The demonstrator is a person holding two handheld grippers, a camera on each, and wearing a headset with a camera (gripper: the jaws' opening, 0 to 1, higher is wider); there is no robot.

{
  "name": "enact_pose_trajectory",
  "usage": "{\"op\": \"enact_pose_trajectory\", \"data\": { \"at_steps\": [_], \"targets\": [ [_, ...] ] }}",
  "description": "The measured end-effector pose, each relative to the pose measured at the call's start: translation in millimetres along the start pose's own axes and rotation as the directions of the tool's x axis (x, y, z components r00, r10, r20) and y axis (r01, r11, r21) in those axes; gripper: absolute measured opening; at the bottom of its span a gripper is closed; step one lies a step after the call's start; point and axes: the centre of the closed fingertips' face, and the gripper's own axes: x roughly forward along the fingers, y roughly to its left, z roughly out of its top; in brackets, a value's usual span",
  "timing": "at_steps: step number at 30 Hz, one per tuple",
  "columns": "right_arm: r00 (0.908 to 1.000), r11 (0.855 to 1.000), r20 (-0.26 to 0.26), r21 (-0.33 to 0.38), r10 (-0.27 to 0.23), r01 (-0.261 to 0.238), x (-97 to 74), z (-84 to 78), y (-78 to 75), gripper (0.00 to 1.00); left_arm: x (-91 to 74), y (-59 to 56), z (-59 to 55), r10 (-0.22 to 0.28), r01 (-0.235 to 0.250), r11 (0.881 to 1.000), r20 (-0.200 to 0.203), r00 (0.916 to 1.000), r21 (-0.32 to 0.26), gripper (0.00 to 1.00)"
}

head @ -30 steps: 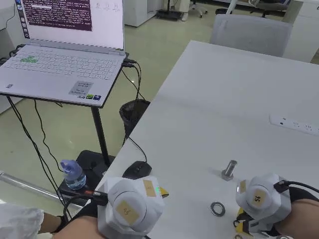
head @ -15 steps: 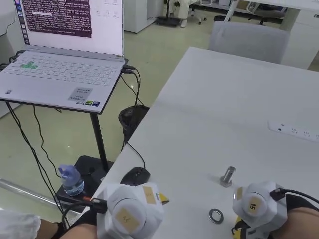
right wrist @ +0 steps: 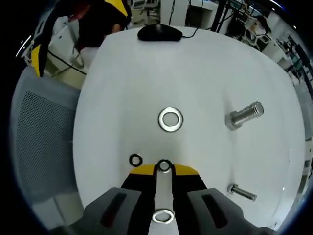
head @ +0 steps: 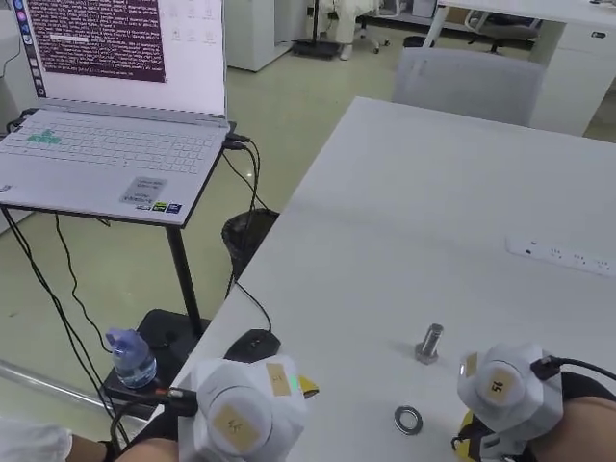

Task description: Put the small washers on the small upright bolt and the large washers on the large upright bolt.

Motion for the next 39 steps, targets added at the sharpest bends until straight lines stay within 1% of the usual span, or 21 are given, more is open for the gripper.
{"op": "enact_pose_trajectory", "data": {
  "at_steps": [3, 8, 14, 17, 19, 20, 21, 22, 24, 27, 31, 39],
  "targets": [
    [0.9999, 1.000, -0.007, 0.013, -0.012, 0.012, -6.4, -11.0, -5.7, 0.12, 0.1, 1.1, 1.9, 0.003, -0.003, 1.000, 0.006, 1.0000, -0.006, 0.83],
    [0.9998, 0.998, -0.005, 0.066, -0.020, 0.020, -21.4, -30.7, -13.3, 0.12, 1.5, 3.8, 2.1, 0.014, -0.014, 1.000, 0.005, 0.9999, -0.008, 0.85],
    [0.9993, 0.993, -0.013, 0.111, -0.036, 0.037, -33.4, -52.1, -23.1, 0.12, 4.5, 6.0, 2.1, 0.023, -0.023, 1.000, 0.003, 0.9997, -0.008, 0.87],
    [0.9987, 0.991, -0.018, 0.124, -0.048, 0.050, -38.6, -61.4, -28.7, 0.12, 6.1, 5.9, 1.4, 0.026, -0.026, 1.000, 0.000, 0.9997, -0.003, 0.89],
    [0.9985, 0.989, -0.017, 0.137, -0.052, 0.054, -42.6, -65.3, -31.3, 0.12, 7.1, 6.6, 2.9, 0.030, -0.030, 1.000, 0.008, 0.9995, 0.000, 0.91],
    [0.9983, 0.988, -0.016, 0.141, -0.055, 0.057, -44.4, -67.3, -33.4, 0.12, 7.6, 8.1, 3.6, 0.039, -0.039, 0.999, 0.011, 0.9992, -0.001, 0.93],
    [0.9982, 0.988, -0.017, 0.142, -0.057, 0.059, -45.2, -68.5, -34.3, 0.12, 8.0, 9.4, 5.8, 0.048, -0.048, 0.999, 0.020, 0.9986, 0.000, 0.95],
    [0.9981, 0.988, -0.019, 0.142, -0.059, 0.061, -47.0, -69.3, -35.6, 0.12, 8.4, 9.1, 6.1, 0.046, -0.046, 0.999, 0.021, 0.9987, -0.001, 0.96],
    [0.9979, 0.987, -0.017, 0.145, -0.062, 0.064, -48.6, -70.1, -39.3, 0.12, 10.4, 10.1, 5.3, 0.050, -0.050, 0.999, 0.011, 0.9987, 0.001, 0.96],
    [0.9977, 0.987, -0.017, 0.145, -0.066, 0.067, -51.8, -69.6, -47.3, 0.12, 13.3, 10.4, 5.4, 0.048, -0.048, 0.999, 0.005, 0.9988, -0.002, 0.98],
    [0.9974, 0.986, -0.008, 0.152, -0.072, 0.072, -57.3, -65.0, -57.4, 0.12, 14.8, 10.8, 6.4, 0.045, -0.045, 0.999, 0.005, 0.9990, -0.004, 0.99],
    [0.9958, 0.982, 0.002, 0.163, -0.092, 0.090, -65.2, -60.6, -79.3, 0.12, 20.1, 12.7, 3.7, 0.037, -0.037, 0.999, -0.014, 0.9992, 0.001, 0.99]
  ]
}}
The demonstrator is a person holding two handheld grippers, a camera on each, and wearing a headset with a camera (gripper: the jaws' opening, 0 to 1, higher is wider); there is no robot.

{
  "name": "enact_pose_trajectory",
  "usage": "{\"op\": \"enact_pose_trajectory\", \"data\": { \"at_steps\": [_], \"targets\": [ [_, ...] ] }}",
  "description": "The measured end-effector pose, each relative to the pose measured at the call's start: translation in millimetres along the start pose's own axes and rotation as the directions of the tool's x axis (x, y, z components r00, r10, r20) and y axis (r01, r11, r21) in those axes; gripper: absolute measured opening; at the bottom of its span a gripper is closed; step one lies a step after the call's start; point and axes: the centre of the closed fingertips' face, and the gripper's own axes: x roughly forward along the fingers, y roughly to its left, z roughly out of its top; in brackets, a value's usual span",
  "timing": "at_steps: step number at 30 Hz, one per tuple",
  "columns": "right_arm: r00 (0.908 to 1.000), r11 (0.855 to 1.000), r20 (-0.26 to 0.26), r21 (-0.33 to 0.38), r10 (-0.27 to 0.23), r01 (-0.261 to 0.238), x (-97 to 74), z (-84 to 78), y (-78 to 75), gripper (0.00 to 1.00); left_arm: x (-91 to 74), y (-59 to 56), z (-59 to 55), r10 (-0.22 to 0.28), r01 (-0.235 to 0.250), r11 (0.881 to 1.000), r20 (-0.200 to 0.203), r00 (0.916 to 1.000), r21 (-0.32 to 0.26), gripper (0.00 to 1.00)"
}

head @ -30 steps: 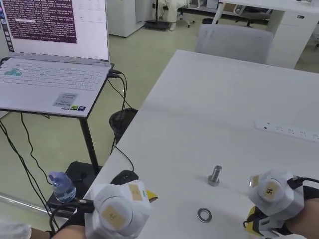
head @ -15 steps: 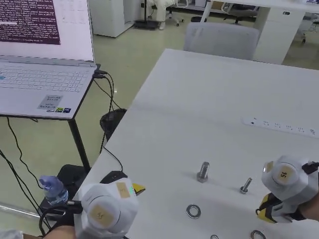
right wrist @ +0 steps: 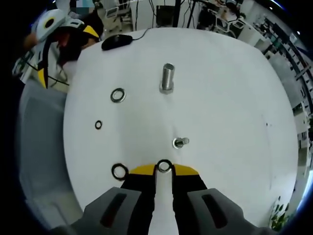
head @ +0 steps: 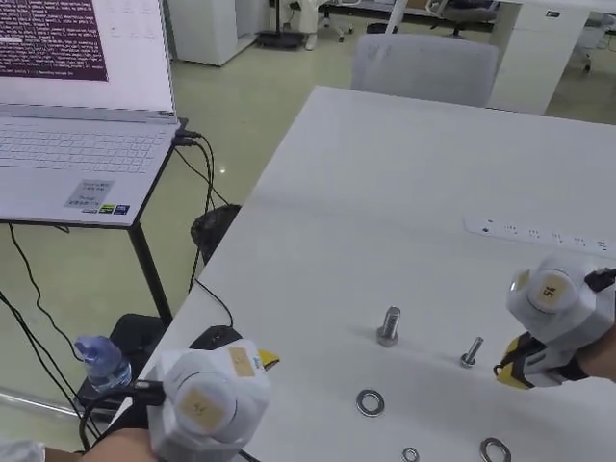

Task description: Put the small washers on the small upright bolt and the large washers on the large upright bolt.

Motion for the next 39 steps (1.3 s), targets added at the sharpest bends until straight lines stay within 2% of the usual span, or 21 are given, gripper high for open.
{"op": "enact_pose_trajectory", "data": {
  "at_steps": [9, 15, 21, 39],
  "targets": [
    [0.9994, 1.000, 0.031, 0.000, -0.017, 0.017, -11.3, 23.3, -10.5, 0.12, 3.1, 1.7, -0.4, -0.008, 0.008, 1.000, -0.002, 1.0000, -0.006, 0.99],
    [0.9988, 0.999, 0.040, -0.013, -0.029, 0.030, -12.6, 34.9, -14.2, 0.12, 3.9, 2.2, -1.7, -0.014, 0.014, 1.000, -0.008, 0.9999, -0.005, 0.98],
    [0.9992, 0.999, 0.028, -0.023, -0.028, 0.028, -6.8, 36.5, -16.0, 0.12, 1.8, 3.9, -0.9, -0.009, 0.009, 1.000, 0.000, 1.0000, 0.004, 0.97],
    [0.9998, 0.999, -0.017, -0.040, -0.010, 0.010, 11.1, 31.0, -18.1, 0.12, -1.7, 5.4, -6.4, -0.011, 0.011, 1.000, 0.003, 0.9999, -0.026, 0.95]
  ]
}}
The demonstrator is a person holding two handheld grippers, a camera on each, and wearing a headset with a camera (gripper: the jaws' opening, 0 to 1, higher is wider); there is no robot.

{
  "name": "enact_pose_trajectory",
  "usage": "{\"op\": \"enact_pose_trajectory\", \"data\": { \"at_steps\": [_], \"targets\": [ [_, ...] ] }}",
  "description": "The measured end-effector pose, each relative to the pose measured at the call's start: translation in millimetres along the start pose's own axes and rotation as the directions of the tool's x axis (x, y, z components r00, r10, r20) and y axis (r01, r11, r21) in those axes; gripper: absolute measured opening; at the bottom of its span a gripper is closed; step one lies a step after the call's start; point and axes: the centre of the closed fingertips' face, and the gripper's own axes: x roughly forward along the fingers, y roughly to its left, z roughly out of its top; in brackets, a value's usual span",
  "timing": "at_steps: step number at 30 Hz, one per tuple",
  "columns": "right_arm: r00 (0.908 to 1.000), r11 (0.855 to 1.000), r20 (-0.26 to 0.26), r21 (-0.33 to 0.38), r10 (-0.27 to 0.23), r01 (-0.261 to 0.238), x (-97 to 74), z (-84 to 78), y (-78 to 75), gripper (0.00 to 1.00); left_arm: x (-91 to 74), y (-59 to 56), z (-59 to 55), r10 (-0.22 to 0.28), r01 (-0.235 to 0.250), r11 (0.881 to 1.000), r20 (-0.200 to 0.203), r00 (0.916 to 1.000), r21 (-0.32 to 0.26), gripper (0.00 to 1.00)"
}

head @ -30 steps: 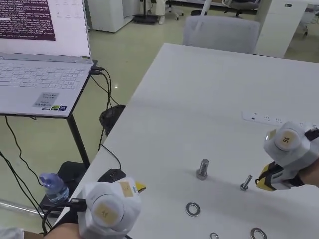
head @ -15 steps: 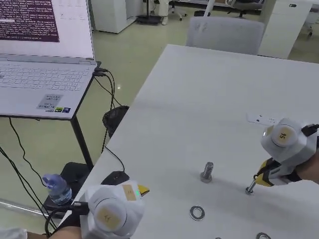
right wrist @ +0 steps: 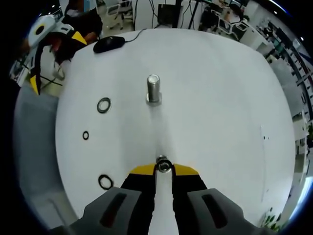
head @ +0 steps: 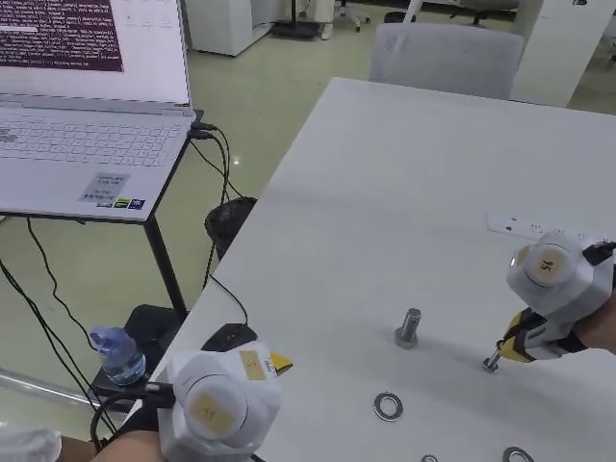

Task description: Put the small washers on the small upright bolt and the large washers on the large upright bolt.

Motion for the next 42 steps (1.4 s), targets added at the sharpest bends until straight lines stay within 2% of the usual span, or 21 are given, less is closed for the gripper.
{"op": "enact_pose_trajectory", "data": {
  "at_steps": [13, 22, 42],
  "targets": [
    [0.9994, 1.000, -0.032, -0.022, 0.016, -0.017, 14.6, -2.2, 2.7, 0.12, 1.9, -2.2, -5.8, -0.010, 0.010, 1.000, 0.002, 0.9999, -0.018, 0.93],
    [0.9983, 0.999, -0.049, -0.021, 0.030, -0.031, 27.3, -6.6, 4.2, 0.12, -3.7, 2.5, -8.8, 0.001, -0.001, 1.000, 0.005, 1.0000, -0.029, 0.93],
    [0.9970, 0.999, -0.072, -0.041, 0.030, -0.033, 35.2, -4.7, 5.3, 0.13, -7.5, 3.6, -11.9, 0.010, -0.010, 0.999, 0.008, 0.9999, -0.038, 0.92]
  ]
}}
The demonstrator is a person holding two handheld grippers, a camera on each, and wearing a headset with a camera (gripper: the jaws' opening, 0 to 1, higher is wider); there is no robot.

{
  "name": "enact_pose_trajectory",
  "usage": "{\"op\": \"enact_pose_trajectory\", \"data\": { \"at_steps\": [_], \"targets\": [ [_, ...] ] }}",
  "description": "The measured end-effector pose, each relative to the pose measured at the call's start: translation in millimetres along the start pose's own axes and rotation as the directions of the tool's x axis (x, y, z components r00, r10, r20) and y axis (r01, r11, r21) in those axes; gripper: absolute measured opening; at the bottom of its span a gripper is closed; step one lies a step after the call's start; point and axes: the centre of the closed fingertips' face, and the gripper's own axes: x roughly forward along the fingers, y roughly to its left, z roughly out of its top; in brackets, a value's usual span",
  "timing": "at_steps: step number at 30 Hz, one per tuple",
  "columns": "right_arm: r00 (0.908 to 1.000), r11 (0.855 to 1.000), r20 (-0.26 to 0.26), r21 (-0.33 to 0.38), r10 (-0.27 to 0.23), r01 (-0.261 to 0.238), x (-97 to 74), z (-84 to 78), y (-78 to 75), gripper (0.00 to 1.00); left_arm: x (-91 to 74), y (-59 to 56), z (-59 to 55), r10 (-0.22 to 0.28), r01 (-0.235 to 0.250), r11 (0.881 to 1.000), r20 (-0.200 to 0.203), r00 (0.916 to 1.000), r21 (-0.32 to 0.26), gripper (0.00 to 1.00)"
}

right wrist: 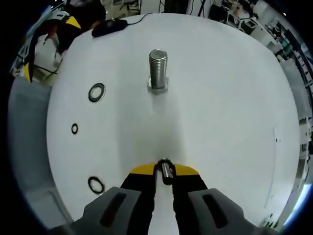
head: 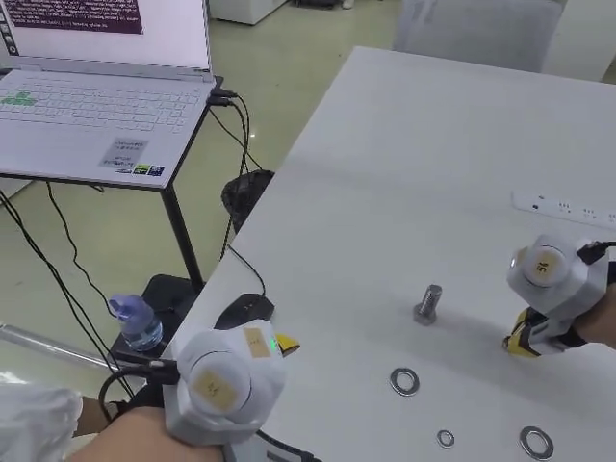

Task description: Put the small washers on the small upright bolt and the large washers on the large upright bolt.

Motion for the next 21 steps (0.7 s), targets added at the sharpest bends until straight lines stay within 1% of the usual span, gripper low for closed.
{"op": "enact_pose_trajectory", "data": {
  "at_steps": [4, 14, 16, 18, 19, 21],
  "targets": [
    [1.0000, 1.000, -0.004, 0.000, 0.001, -0.001, 0.8, 0.7, 0.6, 0.13, -0.1, -1.6, -3.9, -0.003, 0.004, 1.000, -0.012, 0.9999, 0.003, 0.92],
    [0.9999, 1.000, 0.001, -0.002, -0.010, 0.010, 1.7, 1.2, 0.8, 0.14, 0.3, -4.9, -4.0, -0.007, 0.007, 1.000, -0.008, 0.9999, 0.004, 0.91],
    [0.9999, 1.000, 0.002, -0.001, -0.012, 0.012, 1.6, 1.2, 0.2, 0.17, 0.4, -5.6, -3.8, -0.009, 0.009, 1.000, -0.006, 0.9999, 0.004, 0.91],
    [0.9997, 1.000, 0.016, -0.004, -0.017, 0.017, 0.2, 3.3, -1.1, 0.19, 0.2, -4.7, -3.2, 0.000, 0.000, 1.000, -0.003, 1.0000, 0.009, 0.93],
    [0.9996, 1.000, 0.024, -0.003, -0.015, 0.015, -0.7, 4.4, -1.3, 0.21, -0.4, -4.1, -1.5, 0.005, -0.005, 1.000, 0.007, 1.0000, 0.008, 0.93],
    [0.9996, 1.000, 0.025, 0.000, -0.011, 0.011, -0.9, 4.0, -1.4, 0.24, -1.3, -4.7, -0.2, 0.000, 0.000, 1.000, 0.010, 0.9999, 0.003, 0.92]
  ]
}}
